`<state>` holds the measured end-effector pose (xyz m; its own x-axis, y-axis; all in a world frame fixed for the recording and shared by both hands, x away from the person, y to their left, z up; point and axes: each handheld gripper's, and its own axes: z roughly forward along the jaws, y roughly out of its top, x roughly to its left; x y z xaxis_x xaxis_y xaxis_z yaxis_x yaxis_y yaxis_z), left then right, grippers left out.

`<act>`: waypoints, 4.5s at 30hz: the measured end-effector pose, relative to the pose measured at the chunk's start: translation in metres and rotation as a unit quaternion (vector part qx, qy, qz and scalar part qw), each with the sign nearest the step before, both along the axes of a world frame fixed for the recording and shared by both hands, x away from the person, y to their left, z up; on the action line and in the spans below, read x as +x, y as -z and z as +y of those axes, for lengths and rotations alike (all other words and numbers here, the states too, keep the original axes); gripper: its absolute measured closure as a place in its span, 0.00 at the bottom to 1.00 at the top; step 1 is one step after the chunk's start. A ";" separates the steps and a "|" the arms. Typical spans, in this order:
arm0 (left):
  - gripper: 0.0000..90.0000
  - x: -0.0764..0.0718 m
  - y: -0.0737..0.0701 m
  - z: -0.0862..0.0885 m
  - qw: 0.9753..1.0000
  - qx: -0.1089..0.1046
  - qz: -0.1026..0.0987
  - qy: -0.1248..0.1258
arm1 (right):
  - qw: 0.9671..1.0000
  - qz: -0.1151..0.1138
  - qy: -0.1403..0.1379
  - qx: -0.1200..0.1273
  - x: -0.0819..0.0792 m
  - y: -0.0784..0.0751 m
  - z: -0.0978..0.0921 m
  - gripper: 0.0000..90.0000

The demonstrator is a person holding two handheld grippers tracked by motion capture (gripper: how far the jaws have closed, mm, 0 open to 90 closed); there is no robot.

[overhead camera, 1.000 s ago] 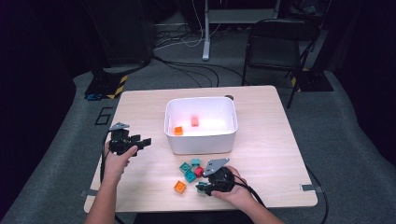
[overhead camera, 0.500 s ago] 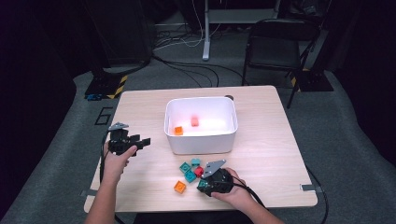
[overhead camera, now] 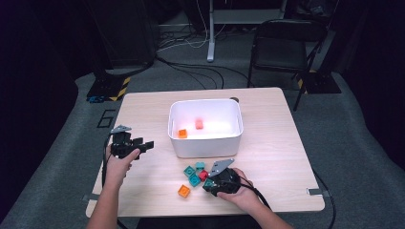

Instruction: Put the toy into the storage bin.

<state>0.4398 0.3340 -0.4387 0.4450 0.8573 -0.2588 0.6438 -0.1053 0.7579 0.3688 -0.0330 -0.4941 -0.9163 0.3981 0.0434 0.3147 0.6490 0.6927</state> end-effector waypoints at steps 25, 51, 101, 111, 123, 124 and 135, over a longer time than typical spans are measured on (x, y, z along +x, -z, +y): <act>0.41 -0.003 -0.002 0.002 1.000 -0.005 0.001 -0.004 | 0.999 -0.018 0.041 0.027 0.023 -0.060 -0.024 0.65; 0.41 -0.004 -0.003 0.007 1.000 -0.008 0.000 -0.007 | 0.998 -0.032 0.050 0.034 0.070 -0.144 -0.021 0.65; 0.41 -0.002 -0.003 0.009 1.000 -0.013 -0.001 -0.009 | 0.993 -0.028 0.110 -0.005 0.192 -0.126 0.040 0.64; 0.41 -0.004 -0.004 0.011 1.000 -0.015 -0.002 -0.010 | 0.993 -0.023 0.110 -0.020 0.191 -0.121 0.053 0.56; 0.41 -0.003 -0.004 0.011 1.000 -0.011 -0.002 -0.010 | 0.996 -0.051 0.077 0.007 0.149 -0.150 0.048 0.47; 0.41 -0.004 -0.004 0.011 1.000 -0.011 -0.002 -0.010 | 0.996 -0.049 0.074 0.010 0.143 -0.152 0.047 0.47; 0.41 -0.004 -0.004 0.011 1.000 -0.009 -0.003 -0.011 | 0.996 -0.075 0.033 0.039 0.083 -0.154 0.037 0.44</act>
